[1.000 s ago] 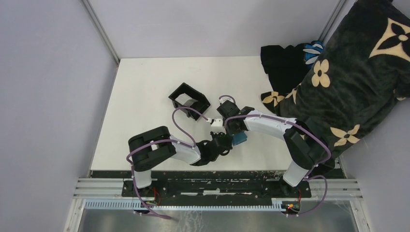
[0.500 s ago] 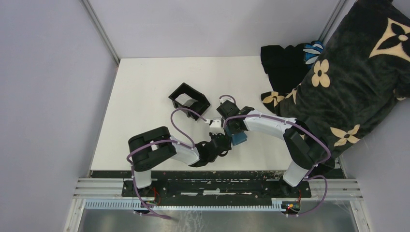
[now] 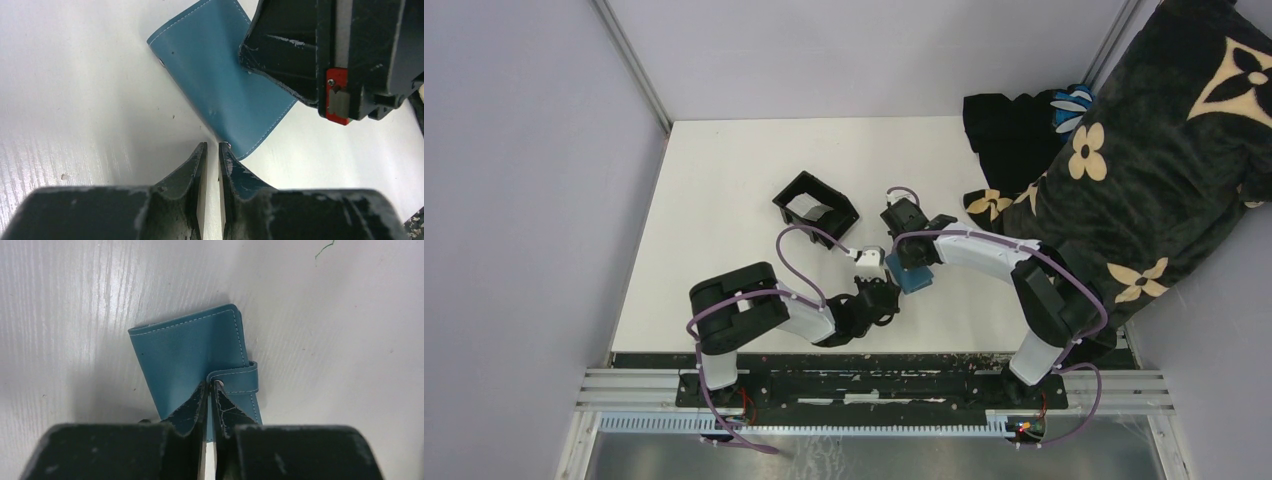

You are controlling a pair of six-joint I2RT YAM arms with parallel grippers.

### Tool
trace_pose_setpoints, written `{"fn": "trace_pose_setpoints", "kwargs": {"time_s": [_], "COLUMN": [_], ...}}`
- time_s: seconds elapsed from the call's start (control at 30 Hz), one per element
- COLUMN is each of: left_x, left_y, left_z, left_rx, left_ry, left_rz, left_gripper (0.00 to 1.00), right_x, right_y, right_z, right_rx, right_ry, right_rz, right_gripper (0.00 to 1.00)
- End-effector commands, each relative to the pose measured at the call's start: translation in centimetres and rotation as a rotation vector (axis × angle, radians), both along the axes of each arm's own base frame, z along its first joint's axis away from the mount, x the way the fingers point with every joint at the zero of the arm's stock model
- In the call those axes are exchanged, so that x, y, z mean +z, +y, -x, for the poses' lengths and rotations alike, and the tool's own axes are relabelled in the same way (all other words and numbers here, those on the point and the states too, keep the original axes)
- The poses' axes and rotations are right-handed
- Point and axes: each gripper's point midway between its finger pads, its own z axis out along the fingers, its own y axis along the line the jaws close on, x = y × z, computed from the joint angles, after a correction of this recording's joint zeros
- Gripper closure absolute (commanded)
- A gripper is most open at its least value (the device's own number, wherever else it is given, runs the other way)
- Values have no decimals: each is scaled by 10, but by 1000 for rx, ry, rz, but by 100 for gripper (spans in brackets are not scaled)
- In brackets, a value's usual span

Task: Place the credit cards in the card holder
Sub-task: Close the card holder at the center of the board.

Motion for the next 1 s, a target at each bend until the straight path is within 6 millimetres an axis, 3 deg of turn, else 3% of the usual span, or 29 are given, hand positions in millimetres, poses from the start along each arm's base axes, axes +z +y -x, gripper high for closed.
{"fn": "trace_pose_setpoints", "kwargs": {"time_s": [0.0, 0.1, 0.33, 0.5, 0.63, 0.77, 0.8, 0.9, 0.97], "left_x": [10, 20, 37, 60, 86, 116, 122, 134, 139], "left_y": [6, 10, 24, 41, 59, 90, 101, 131, 145], "left_z": [-5, -8, -10, -13, -16, -20, -22, -25, -27], "left_rx": [39, 57, 91, 124, 165, 274, 313, 436, 479], "left_ry": [-35, -57, -87, -128, -156, -190, -201, -242, -260], "left_rz": [8, 3, -9, -39, -107, -162, -180, -224, -278], "left_gripper": [78, 75, 74, 72, 70, 64, 61, 31, 26], "right_x": [-19, 4, 51, 78, 111, 131, 134, 135, 130], "right_y": [8, 18, 28, 22, -3, -48, -58, -85, -95], "right_z": [15, 10, -3, -12, -27, -33, -31, -22, -16], "right_rx": [26, 48, 62, 52, -40, -161, -196, -261, -284], "right_ry": [75, 31, -75, -158, -320, -509, -546, -576, -572], "right_rz": [-53, -78, -105, -98, -49, 37, 52, 110, 144], "right_gripper": [83, 68, 60, 58, 51, 26, 20, 7, 3]}}
